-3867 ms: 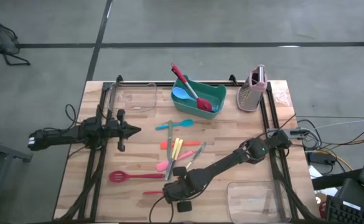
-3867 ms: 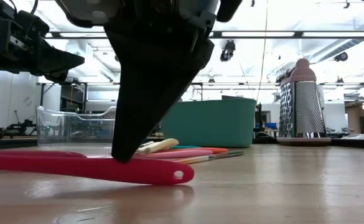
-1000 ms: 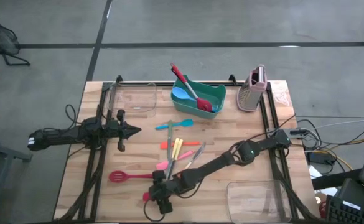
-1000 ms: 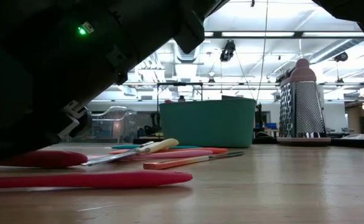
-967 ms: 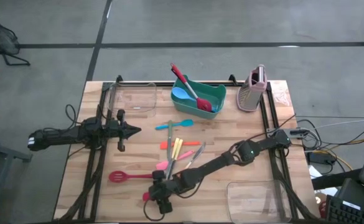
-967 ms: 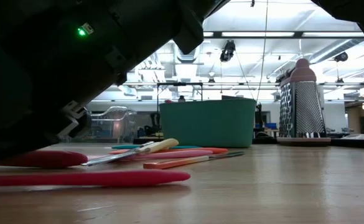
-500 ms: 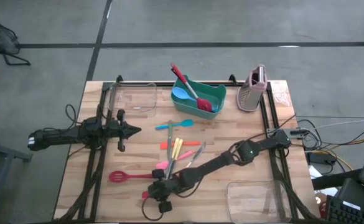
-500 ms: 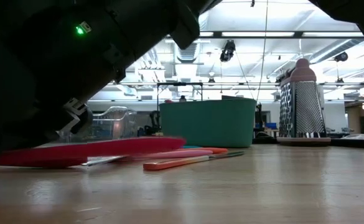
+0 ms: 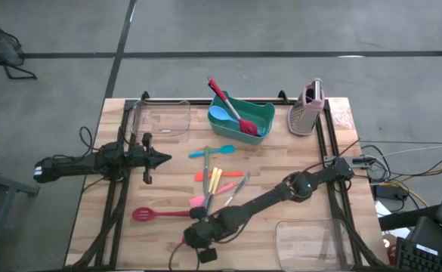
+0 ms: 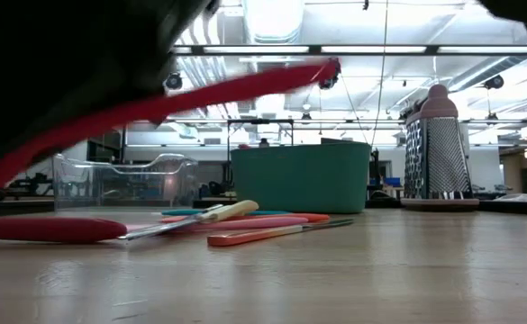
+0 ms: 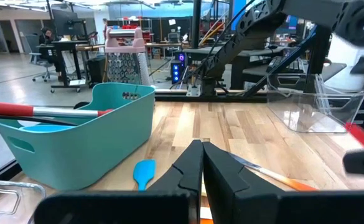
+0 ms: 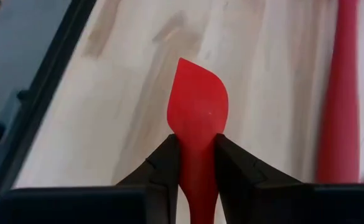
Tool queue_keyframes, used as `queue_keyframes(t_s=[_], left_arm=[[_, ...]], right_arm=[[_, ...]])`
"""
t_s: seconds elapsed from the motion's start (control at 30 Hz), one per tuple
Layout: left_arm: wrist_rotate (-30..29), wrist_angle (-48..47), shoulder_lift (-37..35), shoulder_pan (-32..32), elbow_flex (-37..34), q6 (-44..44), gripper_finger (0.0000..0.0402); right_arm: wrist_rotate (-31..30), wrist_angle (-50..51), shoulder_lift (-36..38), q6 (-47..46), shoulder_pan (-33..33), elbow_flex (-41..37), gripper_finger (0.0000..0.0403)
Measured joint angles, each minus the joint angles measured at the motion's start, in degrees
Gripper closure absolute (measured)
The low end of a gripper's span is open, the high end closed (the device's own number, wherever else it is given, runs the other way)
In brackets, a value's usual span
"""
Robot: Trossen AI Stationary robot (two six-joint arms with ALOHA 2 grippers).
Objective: Pick & Place Kitchen Items
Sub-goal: Put the red spatula into the bottom transparent bin
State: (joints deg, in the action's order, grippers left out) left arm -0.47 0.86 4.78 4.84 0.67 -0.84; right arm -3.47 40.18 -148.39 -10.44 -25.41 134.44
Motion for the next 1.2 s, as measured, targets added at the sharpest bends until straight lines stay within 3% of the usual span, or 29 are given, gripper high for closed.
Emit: queue_keyframes(t_s=[0.4,0.63,0.8,1.0,1.2], left_arm=[[0.0,0.0,0.0,0.02,0.0,-0.02,0.0383],[-0.02,0.0,0.09,0.02,0.0,0.0,0.0383],[-0.02,0.0,0.09,0.0,0.0,0.0,0.0383],[-0.02,0.0,0.09,0.01,0.0,0.0,0.0383],[-0.02,0.0,0.09,0.02,0.0,0.0,0.0383]], right_arm=[[-7.85,23.67,9.94,-11.19,-8.01,0.23,0.0332],[-16.41,38.84,15.65,-25.17,-14.93,0.24,0.0332],[-22.65,49.15,18.65,-40.27,-21.25,0.23,0.0332],[-32.49,49.83,20.03,-51.85,-28.95,-0.36,0.0332],[-34.13,49.83,20.38,-58.93,-33.65,-4.39,0.0332]])
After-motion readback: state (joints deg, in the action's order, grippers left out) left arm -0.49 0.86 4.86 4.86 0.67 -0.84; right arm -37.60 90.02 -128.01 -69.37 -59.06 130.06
